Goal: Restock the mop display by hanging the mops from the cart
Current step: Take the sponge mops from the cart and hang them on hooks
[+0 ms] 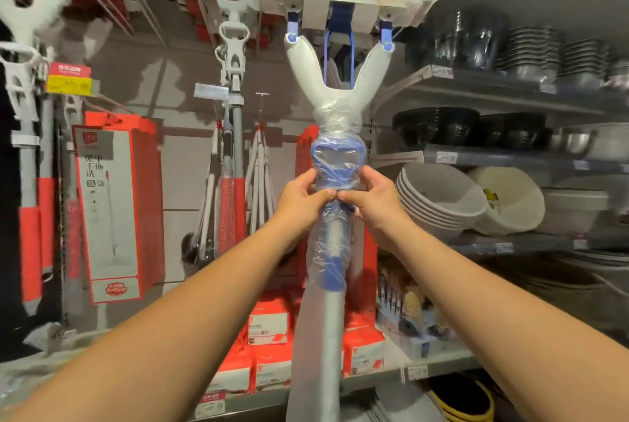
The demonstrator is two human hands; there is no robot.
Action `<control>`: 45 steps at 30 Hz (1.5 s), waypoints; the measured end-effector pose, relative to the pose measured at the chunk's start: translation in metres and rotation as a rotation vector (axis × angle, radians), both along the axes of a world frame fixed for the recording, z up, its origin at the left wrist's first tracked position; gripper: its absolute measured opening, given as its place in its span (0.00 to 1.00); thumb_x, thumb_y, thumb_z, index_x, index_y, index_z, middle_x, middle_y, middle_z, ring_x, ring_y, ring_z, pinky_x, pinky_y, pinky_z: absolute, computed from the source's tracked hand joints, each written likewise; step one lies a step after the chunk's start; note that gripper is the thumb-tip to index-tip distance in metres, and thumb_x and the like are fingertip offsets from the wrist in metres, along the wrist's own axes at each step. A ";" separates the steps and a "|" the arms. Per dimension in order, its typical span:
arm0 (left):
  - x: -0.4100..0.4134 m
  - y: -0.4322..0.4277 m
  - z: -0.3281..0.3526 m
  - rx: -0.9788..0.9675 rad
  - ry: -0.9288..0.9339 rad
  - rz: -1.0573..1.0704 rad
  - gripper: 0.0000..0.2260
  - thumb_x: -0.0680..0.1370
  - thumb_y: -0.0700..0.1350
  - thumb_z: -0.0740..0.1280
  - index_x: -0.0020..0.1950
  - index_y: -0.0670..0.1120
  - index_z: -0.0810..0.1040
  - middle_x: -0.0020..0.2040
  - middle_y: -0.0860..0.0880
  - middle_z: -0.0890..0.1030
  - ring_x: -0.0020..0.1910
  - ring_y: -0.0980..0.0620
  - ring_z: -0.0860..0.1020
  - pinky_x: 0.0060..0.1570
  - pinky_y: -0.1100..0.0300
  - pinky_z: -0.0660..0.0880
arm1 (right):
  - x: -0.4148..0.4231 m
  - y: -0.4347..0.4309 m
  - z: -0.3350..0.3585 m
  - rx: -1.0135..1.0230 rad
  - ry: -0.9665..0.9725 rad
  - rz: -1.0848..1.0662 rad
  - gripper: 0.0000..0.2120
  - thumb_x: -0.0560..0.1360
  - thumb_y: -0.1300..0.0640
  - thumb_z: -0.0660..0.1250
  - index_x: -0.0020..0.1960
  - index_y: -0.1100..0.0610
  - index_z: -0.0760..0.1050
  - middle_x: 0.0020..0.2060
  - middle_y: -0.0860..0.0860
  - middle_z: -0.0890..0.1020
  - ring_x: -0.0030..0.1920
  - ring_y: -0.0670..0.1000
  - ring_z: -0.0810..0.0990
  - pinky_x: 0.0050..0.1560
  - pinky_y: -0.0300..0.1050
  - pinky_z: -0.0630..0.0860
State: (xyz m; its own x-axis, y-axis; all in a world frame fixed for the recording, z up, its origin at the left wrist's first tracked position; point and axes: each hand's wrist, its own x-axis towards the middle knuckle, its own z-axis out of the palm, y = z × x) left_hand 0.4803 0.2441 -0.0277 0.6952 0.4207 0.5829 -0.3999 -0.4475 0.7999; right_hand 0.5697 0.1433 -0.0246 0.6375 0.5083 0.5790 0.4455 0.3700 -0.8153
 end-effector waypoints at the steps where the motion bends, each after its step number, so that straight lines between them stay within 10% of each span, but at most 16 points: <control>1: 0.011 -0.007 0.003 0.004 -0.008 0.009 0.12 0.78 0.36 0.65 0.61 0.45 0.78 0.53 0.43 0.82 0.47 0.47 0.81 0.43 0.63 0.78 | 0.010 -0.006 0.004 0.001 -0.009 0.001 0.22 0.71 0.76 0.65 0.62 0.62 0.75 0.47 0.53 0.83 0.46 0.55 0.82 0.43 0.46 0.80; 6: 0.059 -0.039 0.020 -0.015 -0.064 0.014 0.14 0.78 0.34 0.65 0.63 0.44 0.77 0.54 0.44 0.82 0.52 0.46 0.80 0.57 0.52 0.77 | 0.055 -0.037 0.026 -0.002 -0.073 0.001 0.20 0.71 0.76 0.64 0.61 0.62 0.75 0.48 0.55 0.83 0.42 0.50 0.82 0.40 0.40 0.79; 20: 0.157 -0.048 0.073 0.057 -0.125 0.052 0.14 0.78 0.38 0.66 0.63 0.44 0.77 0.56 0.45 0.82 0.52 0.48 0.80 0.55 0.53 0.78 | 0.158 -0.037 0.076 0.066 -0.095 -0.027 0.21 0.72 0.74 0.64 0.63 0.62 0.74 0.53 0.60 0.82 0.53 0.58 0.82 0.53 0.52 0.80; 37: 0.259 0.029 0.180 0.216 -0.238 0.178 0.12 0.66 0.49 0.67 0.48 0.54 0.81 0.48 0.49 0.85 0.51 0.46 0.82 0.55 0.46 0.78 | 0.241 0.037 0.177 0.177 -0.127 0.066 0.18 0.75 0.75 0.58 0.59 0.61 0.75 0.44 0.55 0.82 0.42 0.52 0.81 0.42 0.44 0.80; 45: 0.315 0.037 0.204 0.320 -0.258 0.406 0.09 0.76 0.43 0.67 0.55 0.47 0.80 0.53 0.47 0.82 0.53 0.45 0.79 0.54 0.51 0.76 | 0.297 0.055 0.198 0.191 -0.121 0.139 0.17 0.75 0.77 0.56 0.59 0.65 0.74 0.49 0.62 0.79 0.48 0.58 0.78 0.48 0.49 0.77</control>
